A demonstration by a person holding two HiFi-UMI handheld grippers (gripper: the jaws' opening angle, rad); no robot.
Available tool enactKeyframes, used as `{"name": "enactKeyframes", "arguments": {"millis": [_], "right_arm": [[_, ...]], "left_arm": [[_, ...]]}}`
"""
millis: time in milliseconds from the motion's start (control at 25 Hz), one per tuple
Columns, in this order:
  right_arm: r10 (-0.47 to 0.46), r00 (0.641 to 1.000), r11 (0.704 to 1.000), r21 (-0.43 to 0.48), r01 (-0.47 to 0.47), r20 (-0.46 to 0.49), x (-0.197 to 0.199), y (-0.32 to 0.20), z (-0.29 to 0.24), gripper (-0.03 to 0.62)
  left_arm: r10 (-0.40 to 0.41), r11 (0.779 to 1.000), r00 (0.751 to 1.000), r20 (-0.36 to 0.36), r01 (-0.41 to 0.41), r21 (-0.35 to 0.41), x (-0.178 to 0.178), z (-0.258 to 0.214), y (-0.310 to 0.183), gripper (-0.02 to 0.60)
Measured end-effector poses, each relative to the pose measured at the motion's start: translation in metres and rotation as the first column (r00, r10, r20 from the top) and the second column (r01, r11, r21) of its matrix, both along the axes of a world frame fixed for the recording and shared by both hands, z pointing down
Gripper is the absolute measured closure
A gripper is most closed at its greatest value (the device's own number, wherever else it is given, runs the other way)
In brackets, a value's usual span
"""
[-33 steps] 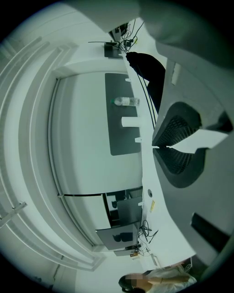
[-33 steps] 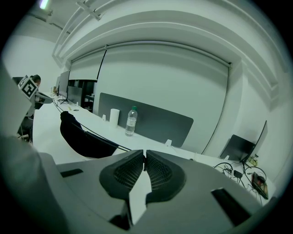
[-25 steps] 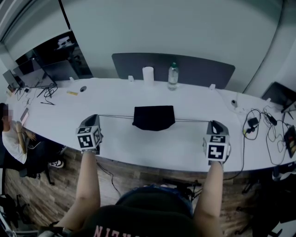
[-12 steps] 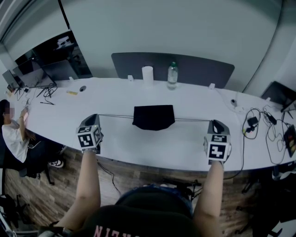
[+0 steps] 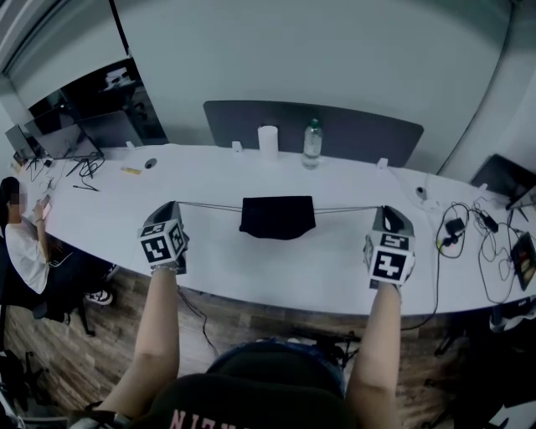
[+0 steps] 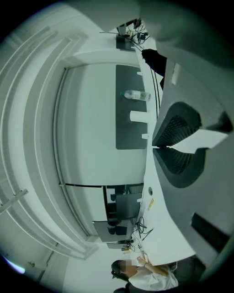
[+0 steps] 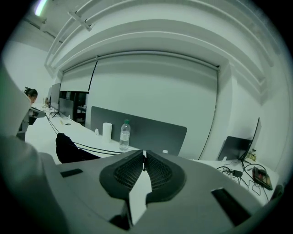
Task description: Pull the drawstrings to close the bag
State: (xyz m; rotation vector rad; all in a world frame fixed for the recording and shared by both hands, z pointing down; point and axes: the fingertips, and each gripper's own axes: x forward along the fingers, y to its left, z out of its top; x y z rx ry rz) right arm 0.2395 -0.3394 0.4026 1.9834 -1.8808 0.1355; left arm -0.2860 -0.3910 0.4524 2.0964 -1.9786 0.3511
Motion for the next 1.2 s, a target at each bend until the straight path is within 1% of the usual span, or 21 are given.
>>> {"name": "enactKeyframes", "arguments": {"millis": [120, 320, 520, 720, 880, 1000, 1200], "right_arm": [[0.014, 1.000, 0.999, 0.037, -0.014, -0.011, -0.005, -0.014, -0.016, 0.583], [-0.028, 0.999, 0.996, 0.082, 0.030, -0.020, -0.023, -0.027, -0.037, 0.583], [-0.056, 0.998, 0.986, 0.158, 0.053, 0.012, -0.044, -0.029, -0.061, 0.583], [-0.113, 0.993, 0.971, 0.217, 0.103, 0.035, -0.073, -0.029, -0.078, 0.583], [-0.163, 0.986, 0.962, 0.228, 0.153, 0.024, -0.093, -0.026, -0.081, 0.583], [-0.202, 0.979, 0.949, 0.253, 0.190, 0.024, -0.107, -0.024, -0.088, 0.583], [-0.216, 0.976, 0.930, 0.304, 0.207, -0.005, -0.114, -0.022, -0.103, 0.583]], "left_arm": [[-0.010, 1.000, 1.000, -0.024, 0.011, 0.026, 0.002, -0.014, -0.009, 0.569], [-0.012, 0.994, 0.997, -0.080, 0.020, 0.103, 0.007, -0.046, -0.019, 0.569], [0.023, 0.980, 0.996, -0.090, -0.004, 0.200, 0.026, -0.082, -0.019, 0.569], [0.086, 0.958, 0.994, -0.065, -0.065, 0.279, 0.058, -0.112, -0.016, 0.569], [0.136, 0.940, 0.990, -0.049, -0.113, 0.323, 0.081, -0.128, -0.010, 0.569], [0.164, 0.925, 0.985, -0.048, -0.136, 0.354, 0.093, -0.138, -0.006, 0.569], [0.211, 0.896, 0.977, -0.029, -0.181, 0.406, 0.106, -0.156, 0.001, 0.569]]}}
